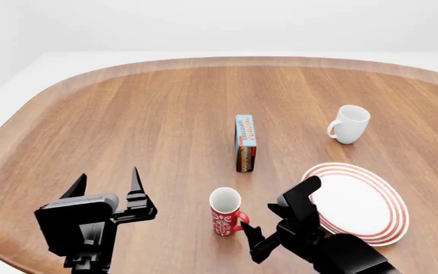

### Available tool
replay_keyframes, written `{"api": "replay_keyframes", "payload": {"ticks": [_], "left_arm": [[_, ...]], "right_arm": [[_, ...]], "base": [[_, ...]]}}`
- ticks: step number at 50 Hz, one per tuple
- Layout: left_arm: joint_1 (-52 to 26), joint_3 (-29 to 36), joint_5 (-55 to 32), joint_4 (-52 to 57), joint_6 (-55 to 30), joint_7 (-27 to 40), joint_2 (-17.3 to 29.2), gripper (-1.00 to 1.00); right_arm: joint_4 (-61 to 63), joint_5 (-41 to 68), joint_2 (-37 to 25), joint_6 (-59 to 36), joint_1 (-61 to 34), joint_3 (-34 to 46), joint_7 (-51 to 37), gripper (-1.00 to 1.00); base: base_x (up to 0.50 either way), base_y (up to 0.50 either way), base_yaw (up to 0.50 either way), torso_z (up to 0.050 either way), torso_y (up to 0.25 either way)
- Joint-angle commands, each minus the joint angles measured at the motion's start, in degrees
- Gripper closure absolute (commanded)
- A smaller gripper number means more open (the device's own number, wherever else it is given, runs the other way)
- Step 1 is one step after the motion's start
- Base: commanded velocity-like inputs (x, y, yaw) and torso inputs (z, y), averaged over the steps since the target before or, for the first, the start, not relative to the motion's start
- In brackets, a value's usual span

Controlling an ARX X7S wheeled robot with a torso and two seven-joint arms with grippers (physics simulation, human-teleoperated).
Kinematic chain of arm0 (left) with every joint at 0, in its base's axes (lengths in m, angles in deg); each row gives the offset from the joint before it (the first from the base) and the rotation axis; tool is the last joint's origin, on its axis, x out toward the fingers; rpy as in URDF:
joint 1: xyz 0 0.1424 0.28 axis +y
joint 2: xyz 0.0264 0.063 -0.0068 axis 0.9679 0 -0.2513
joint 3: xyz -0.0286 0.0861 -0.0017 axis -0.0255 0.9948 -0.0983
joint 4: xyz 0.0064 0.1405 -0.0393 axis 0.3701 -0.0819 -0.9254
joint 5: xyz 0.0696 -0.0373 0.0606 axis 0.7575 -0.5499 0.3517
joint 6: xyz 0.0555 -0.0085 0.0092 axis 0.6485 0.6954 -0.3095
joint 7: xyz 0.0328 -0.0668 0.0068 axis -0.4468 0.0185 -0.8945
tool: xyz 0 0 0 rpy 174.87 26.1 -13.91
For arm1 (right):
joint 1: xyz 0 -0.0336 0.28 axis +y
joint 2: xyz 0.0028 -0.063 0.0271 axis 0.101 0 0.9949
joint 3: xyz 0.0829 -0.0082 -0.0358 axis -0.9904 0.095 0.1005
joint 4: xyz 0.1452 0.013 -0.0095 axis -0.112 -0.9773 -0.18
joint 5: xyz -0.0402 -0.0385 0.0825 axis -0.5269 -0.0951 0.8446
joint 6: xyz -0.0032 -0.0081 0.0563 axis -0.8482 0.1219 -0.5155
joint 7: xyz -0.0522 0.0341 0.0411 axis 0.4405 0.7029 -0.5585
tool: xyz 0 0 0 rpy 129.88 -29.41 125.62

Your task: Pick up the red mug and put it on the plate

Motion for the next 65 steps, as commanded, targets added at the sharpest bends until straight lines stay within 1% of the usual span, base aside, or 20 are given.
{"api": "replay_keyframes", "payload": {"ticks": [1, 18, 32, 52, 65], "left_arm": [[0.24, -0.11, -0.69, 0.64, -0.12, 0.31, 0.33, -1.00], [0.78, -0.50, -1.83, 2.30, -0.45, 1.10, 0.82, -1.00], [0.55, -1.09, -3.15, 3.53, -1.13, 1.76, 1.31, -1.00], [0.26, -0.99, -3.80, 4.08, -1.48, 2.42, 1.73, -1.00], [0.23, -0.97, -4.42, 4.44, -1.61, 2.66, 2.04, -1.00]], "right_arm": [[-4.51, -0.92, 1.28, 0.62, -2.29, 1.95, 1.56, -1.00], [-8.54, -2.05, 2.28, 0.72, -4.84, 4.07, 2.80, -1.00], [-17.89, -3.23, 4.83, 4.10, -8.25, 5.19, 4.47, -1.00], [-17.02, -4.17, 5.44, 3.10, -7.88, 8.41, 5.50, -1.00], [-17.84, -4.35, 5.57, 2.42, -8.82, 8.87, 5.33, -1.00]], "base": [[0.00, 0.00, 0.00, 0.000, 0.000], [0.00, 0.00, 0.00, 0.000, 0.000], [0.00, 0.00, 0.00, 0.000, 0.000], [0.00, 0.00, 0.00, 0.000, 0.000], [0.00, 0.00, 0.00, 0.000, 0.000]]}}
